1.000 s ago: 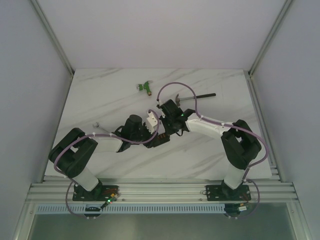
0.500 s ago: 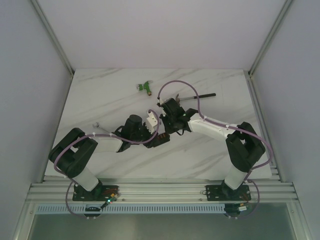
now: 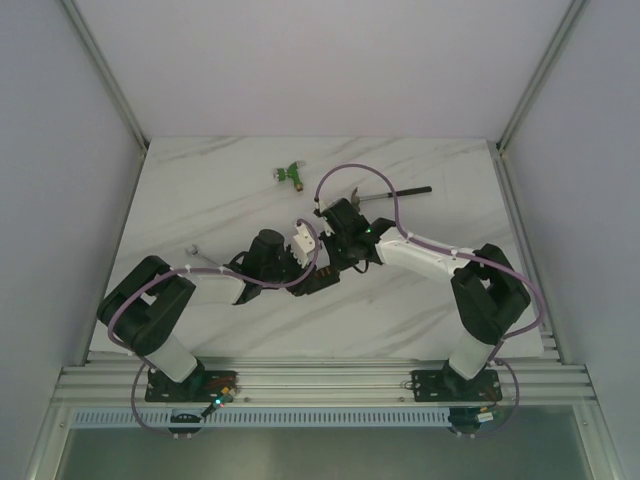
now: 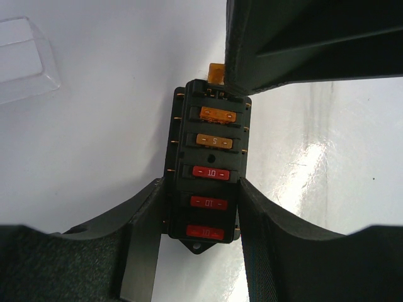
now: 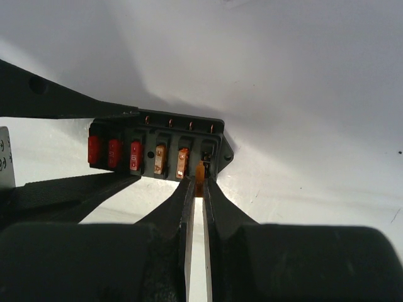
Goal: Snap on the fuse box
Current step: Install the fuse at the fuse box base.
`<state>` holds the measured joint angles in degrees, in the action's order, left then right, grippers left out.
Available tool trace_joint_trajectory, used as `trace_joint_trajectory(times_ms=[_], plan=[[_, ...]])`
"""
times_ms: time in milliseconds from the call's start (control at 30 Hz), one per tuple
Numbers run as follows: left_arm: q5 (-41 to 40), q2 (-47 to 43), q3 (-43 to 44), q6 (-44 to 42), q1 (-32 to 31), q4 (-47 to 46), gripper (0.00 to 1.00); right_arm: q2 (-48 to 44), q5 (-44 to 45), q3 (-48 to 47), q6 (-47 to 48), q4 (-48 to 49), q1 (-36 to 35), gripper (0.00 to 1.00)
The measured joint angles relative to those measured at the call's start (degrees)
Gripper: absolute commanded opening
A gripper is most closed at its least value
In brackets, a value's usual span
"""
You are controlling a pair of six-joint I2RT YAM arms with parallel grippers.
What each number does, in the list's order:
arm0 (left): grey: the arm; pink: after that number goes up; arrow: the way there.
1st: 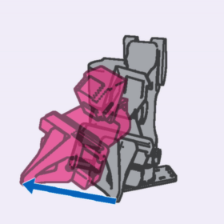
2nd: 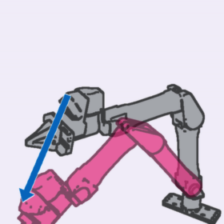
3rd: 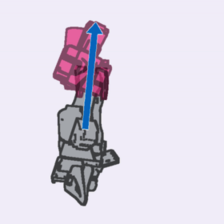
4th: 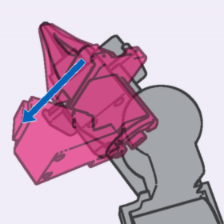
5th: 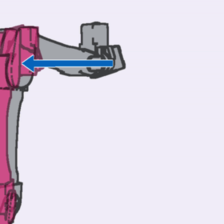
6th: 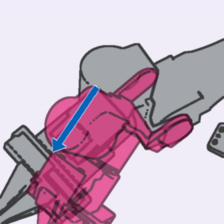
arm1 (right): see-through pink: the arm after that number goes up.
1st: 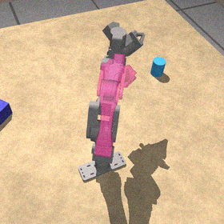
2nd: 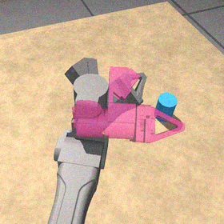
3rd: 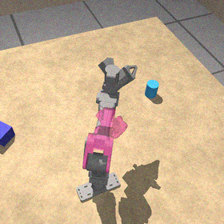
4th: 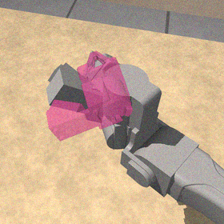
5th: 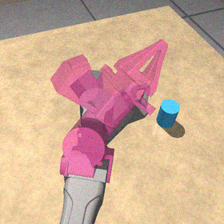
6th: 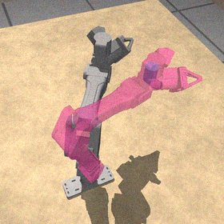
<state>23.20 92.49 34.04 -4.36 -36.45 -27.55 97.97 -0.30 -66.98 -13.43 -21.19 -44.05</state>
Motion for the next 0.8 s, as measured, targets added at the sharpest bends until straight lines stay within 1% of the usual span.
trace_joint_trajectory(times_ms=[800], plan=[[0.17, 0.0, 0.0, 0.0, 0.0, 0.0, 0.49, 1.86, 1.2, 0.17, 0.0, 0.04, -0.44, 0.0]])
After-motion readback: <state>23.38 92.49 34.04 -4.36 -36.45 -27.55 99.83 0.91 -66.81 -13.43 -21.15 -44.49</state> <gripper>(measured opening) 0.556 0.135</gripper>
